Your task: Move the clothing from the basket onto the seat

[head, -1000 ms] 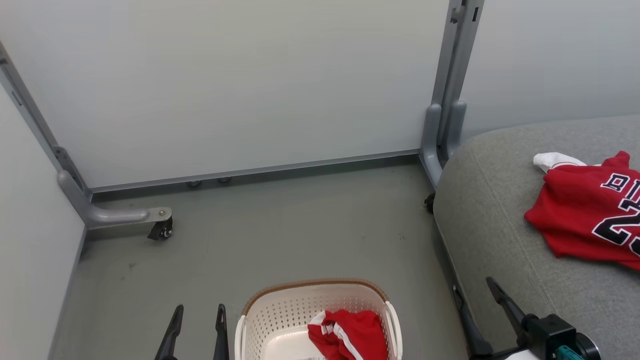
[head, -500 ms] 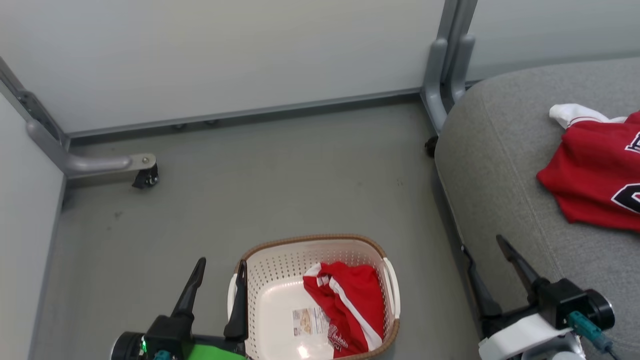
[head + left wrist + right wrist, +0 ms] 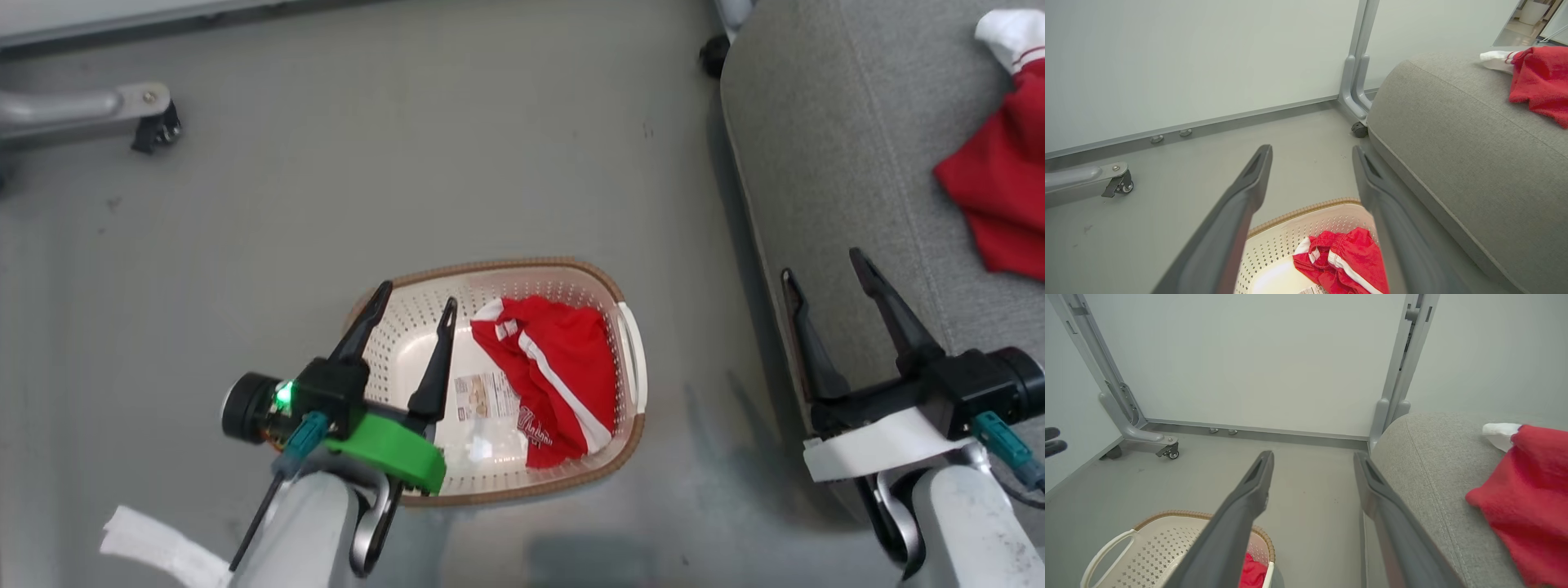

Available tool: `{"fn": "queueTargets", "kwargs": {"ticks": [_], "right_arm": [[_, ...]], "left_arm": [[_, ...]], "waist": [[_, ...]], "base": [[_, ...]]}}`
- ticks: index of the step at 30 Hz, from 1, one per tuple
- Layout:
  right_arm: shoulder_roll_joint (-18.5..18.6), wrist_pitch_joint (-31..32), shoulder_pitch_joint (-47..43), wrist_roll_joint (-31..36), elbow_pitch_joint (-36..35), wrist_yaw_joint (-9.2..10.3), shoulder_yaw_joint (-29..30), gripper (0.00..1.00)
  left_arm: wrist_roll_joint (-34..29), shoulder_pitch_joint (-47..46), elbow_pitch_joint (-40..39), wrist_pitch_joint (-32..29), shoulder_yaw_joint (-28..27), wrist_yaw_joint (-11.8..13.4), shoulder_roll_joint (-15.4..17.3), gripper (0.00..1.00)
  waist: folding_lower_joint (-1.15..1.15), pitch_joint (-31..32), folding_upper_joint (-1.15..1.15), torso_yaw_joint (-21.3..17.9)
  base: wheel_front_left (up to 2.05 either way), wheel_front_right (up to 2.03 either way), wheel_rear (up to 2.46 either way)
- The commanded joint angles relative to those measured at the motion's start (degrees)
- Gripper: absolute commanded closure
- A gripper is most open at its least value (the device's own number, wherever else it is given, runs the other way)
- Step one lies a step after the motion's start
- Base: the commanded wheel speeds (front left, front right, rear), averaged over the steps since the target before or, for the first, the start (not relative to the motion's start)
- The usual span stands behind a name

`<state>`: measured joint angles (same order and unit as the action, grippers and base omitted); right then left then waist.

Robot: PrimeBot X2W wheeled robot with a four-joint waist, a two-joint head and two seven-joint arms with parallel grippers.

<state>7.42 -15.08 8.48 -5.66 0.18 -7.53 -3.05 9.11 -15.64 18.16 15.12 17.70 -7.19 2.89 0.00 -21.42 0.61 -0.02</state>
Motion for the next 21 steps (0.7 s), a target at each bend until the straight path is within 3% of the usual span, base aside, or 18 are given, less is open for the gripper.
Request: {"fn": "queueTargets", "kwargs": {"ticks": [1, 8, 21], "right_arm": [[0.52, -0.14, 1.78, 0.37, -0.79, 0.08, 0.25, 0.00], [1.35, -0.14, 5.73, 1.28, -4.72, 0.08, 1.33, 0.00], [4.11, -0.14, 9.12, 2.40, -9.54, 0.08, 0.45, 0.00]], "left_arm": [[-0.41, -3.29, 1.51, 0.05, 1.68, -0.28, 0.55, 0.00], [3.29, -17.34, 12.44, 0.05, 17.63, -0.32, 3.26, 0.00], [16.04, -37.01, 27.76, 0.05, 39.01, -0.34, 2.31, 0.00]], "waist": [[0.00, -11.40, -0.61, -1.68], [0.00, -20.68, -0.61, -1.90], [0.00, -31.44, -0.61, -1.82]], "base": [[0.00, 0.00, 0.00], [0.00, 0.00, 0.00], [0.00, 0.00, 0.00]]}}
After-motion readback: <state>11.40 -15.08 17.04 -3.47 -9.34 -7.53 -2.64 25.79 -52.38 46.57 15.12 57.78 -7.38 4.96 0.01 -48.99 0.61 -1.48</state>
